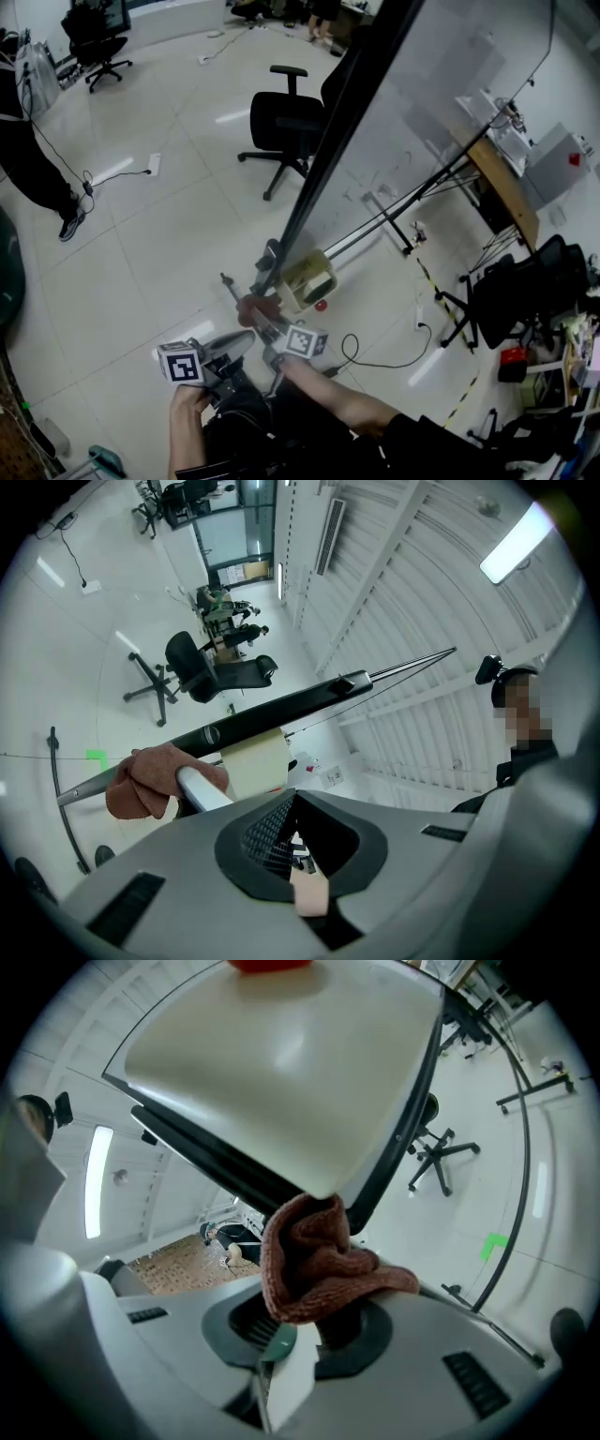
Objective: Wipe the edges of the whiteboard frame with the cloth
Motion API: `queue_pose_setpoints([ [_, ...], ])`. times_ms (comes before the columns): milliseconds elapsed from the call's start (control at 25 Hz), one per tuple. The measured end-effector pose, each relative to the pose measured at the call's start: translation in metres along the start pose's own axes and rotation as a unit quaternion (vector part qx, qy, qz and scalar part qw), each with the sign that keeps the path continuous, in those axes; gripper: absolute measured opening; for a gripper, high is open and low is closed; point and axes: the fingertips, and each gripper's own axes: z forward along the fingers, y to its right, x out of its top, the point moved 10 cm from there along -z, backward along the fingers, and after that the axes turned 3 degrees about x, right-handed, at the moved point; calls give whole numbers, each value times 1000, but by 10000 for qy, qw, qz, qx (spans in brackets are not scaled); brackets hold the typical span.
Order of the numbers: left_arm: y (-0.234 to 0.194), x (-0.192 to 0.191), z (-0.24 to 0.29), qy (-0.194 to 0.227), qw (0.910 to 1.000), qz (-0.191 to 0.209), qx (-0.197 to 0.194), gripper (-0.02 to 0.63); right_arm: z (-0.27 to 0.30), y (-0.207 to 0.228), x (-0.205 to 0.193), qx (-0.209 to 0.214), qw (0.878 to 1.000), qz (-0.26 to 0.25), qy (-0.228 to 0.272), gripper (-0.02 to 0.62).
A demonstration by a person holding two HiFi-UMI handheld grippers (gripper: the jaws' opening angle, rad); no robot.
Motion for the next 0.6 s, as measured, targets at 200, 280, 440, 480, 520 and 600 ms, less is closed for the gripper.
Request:
queue_pose_setpoints([
  [200,6,4,-3,29,9999,102,-43,-5,3,-17,5,106,9997,-110,201,80],
  [280,9,6,-3,75,9999,100,-115,-3,2,-27,9,122,9994,-159,283,80],
  [440,18,11,-5,128,9995,165,-234,-5,-3,-39,11,28,9995,52,298,80],
  [480,19,12,-6,116,9995,182,-223,-5,-4,-41,12,31,9995,87,289,80],
  [520,20,13,-7,101,9996,185,-205,-5,-5,-44,12,52,9995,112,283,80],
  [600,24,14,-8,81,9995,215,-209,-4,-6,-52,15,164,9994,145,280,80],
])
